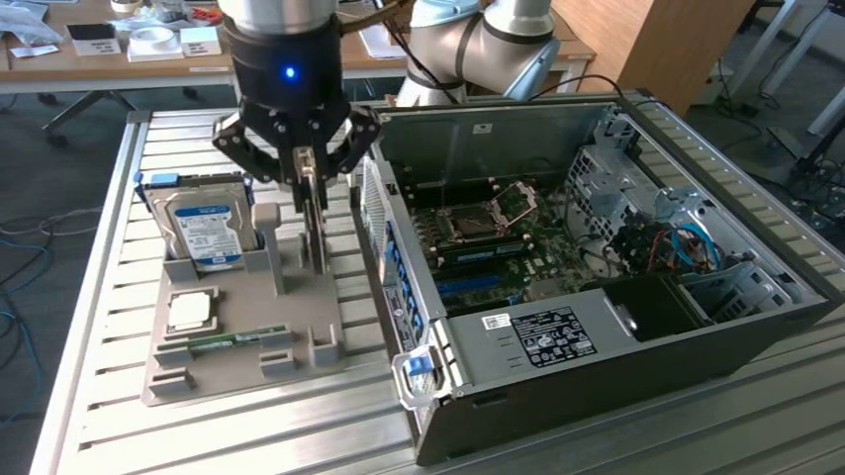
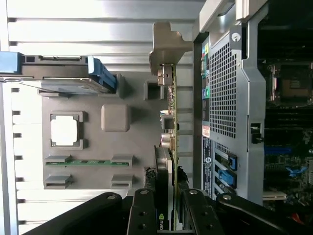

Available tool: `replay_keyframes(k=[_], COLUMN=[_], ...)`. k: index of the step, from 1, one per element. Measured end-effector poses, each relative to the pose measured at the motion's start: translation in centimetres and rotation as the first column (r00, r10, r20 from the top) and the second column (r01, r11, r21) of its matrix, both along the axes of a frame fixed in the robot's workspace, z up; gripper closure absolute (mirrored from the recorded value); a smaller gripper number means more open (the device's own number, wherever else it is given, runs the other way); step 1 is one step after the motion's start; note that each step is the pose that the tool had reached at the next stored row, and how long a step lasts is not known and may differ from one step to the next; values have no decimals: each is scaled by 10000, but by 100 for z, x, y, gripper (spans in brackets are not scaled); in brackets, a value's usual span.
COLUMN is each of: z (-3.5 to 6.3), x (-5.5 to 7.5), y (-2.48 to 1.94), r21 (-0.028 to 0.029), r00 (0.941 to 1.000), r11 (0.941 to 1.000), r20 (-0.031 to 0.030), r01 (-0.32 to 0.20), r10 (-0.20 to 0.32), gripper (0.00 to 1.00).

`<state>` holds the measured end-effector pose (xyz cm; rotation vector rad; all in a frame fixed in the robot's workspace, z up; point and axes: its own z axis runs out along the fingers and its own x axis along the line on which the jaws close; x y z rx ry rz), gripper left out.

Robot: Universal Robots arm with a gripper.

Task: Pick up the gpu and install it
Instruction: 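Pick up the gpu and move the gpu toward the slot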

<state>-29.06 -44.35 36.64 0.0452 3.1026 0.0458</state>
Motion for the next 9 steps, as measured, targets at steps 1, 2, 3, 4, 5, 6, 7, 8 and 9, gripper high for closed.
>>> replay_keyframes(k=[1,2,3,4,5,6,7,8,9], z=[40,80,119,158,202,240,278,313,344], x=[0,0,0,0,0,0,0,0,0], y=[0,0,0,0,0,0,0,0,0], r21=[-1,-1,-1,-1,-1,-1,0,-1,-1], r00=[10000,10000,10000,10000,10000,10000,10000,10000,10000], r11=[10000,10000,10000,10000,10000,10000,10000,10000,10000], r20=[4,8,12,18,22,26,31,35,38], r01=[1,1,0,1,0,1,1,1,1], r10=[-1,-1,0,-1,0,-1,-1,-1,-1], gripper=[73,73,73,73,73,73,73,73,73])
